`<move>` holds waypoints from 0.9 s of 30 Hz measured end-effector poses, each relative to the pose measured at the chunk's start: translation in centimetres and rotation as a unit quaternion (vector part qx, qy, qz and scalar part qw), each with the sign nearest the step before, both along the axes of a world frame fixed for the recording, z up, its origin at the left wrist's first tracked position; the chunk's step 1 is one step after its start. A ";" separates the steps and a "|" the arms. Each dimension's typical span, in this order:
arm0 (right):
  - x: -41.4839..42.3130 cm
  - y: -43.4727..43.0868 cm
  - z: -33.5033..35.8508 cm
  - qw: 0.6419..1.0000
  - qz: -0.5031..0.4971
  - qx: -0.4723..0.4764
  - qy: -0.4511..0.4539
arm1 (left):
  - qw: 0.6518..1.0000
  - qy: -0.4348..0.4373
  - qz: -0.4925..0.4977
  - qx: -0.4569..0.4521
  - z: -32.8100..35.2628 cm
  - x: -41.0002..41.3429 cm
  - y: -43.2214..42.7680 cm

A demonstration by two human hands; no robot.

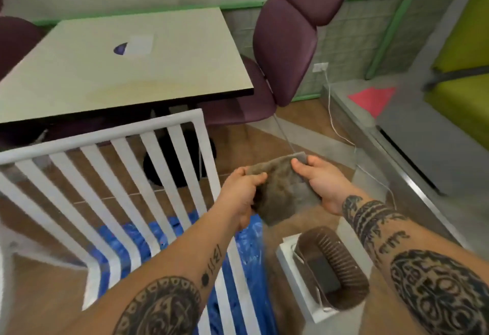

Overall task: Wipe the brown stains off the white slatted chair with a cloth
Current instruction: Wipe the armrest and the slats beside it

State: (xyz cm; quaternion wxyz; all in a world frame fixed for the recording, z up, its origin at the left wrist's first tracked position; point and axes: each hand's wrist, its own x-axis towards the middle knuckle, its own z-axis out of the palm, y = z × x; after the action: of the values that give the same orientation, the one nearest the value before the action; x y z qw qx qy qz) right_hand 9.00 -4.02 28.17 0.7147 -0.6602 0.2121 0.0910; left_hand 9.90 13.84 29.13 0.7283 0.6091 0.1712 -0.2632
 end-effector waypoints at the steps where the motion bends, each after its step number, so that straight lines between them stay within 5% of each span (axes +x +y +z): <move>1: -0.3 -1.8 -1.1 0.999 -0.005 -0.027 0.018 | 1.000 0.013 0.003 0.011 -1.4 -0.1 -1.8; 11: -6.6 -9.2 -21.9 0.939 0.054 -0.304 0.148 | 0.973 0.128 -0.021 0.193 -27.3 -5.5 -12.0; 19: -8.1 -9.5 -35.8 0.922 0.075 -0.325 0.197 | 0.950 0.226 0.029 0.215 -35.1 -7.1 -14.2; 27: -9.2 -9.9 -36.2 0.917 0.000 -0.345 0.198 | 0.925 0.247 -0.047 0.284 -36.5 -6.9 -13.8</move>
State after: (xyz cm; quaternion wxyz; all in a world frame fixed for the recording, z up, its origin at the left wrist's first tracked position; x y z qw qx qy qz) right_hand -0.19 -13.92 -8.02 0.3859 -0.8345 0.3674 0.1404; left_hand 2.99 0.03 -7.32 0.4460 0.7136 0.3842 -0.3798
